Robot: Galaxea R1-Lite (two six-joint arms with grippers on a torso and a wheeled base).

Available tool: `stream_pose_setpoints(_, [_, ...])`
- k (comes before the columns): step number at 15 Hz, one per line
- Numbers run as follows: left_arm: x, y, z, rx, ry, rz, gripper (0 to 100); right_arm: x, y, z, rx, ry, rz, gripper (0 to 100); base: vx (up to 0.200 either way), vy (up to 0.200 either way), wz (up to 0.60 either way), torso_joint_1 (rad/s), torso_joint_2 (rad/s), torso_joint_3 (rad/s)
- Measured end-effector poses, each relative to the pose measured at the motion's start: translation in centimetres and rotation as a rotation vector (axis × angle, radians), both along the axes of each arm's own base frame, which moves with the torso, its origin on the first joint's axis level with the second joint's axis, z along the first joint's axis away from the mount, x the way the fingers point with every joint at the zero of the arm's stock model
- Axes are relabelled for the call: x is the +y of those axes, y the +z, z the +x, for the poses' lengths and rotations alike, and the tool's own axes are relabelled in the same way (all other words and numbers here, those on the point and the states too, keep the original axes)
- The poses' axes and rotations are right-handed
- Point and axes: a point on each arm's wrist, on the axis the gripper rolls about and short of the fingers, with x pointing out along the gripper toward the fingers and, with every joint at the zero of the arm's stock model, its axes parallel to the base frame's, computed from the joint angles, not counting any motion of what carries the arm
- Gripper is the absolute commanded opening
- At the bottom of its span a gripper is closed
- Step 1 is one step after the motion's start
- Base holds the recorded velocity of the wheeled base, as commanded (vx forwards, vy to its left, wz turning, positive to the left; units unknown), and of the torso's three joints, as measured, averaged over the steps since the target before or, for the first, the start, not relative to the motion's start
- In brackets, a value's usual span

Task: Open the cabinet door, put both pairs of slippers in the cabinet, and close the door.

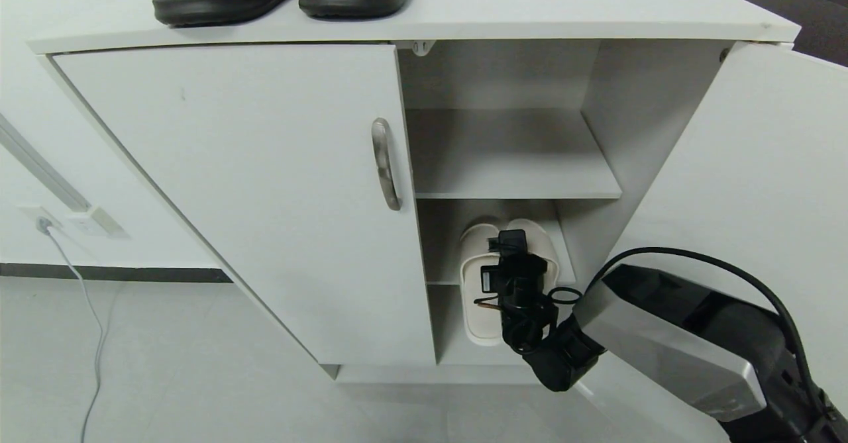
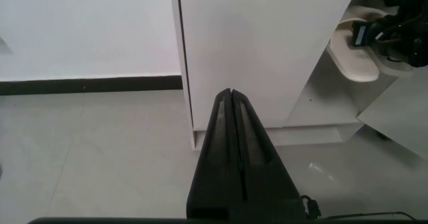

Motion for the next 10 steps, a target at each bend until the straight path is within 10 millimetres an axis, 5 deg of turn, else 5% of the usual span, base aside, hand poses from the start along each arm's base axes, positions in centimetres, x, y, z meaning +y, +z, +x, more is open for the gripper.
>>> stream_pose_setpoints(10, [0.0, 0.0, 0.0, 0.0, 0.0, 0.0, 0, 0.6, 1.9, 4.3, -0.006, 0.008, 0.004, 0, 0.0, 0.0, 0.0, 0.0, 0.0, 0.0])
